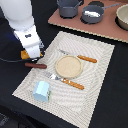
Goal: Interact with the objects in diverse but meaningful ways.
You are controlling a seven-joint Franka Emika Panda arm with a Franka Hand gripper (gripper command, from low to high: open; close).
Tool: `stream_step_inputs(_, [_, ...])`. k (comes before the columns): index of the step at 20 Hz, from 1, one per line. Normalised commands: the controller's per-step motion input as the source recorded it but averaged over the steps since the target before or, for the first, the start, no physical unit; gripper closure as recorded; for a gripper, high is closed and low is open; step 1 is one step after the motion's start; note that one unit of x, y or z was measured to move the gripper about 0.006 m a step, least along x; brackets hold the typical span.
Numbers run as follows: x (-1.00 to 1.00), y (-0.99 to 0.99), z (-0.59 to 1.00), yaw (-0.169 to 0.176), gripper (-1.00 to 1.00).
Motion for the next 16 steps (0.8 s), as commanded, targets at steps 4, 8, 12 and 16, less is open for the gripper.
stream_step_inputs(4, [-0.08, 0.12, -0.21, 0.000, 1.00])
stream_step_inputs(8, [-0.10, 0.14, -0.28, 0.000, 1.00])
stream_step_inputs(12, [-0.08, 0.15, -0.30, 0.000, 1.00])
stream_step_inputs(16, [-0.01, 0.19, 0.04, 0.000, 1.00])
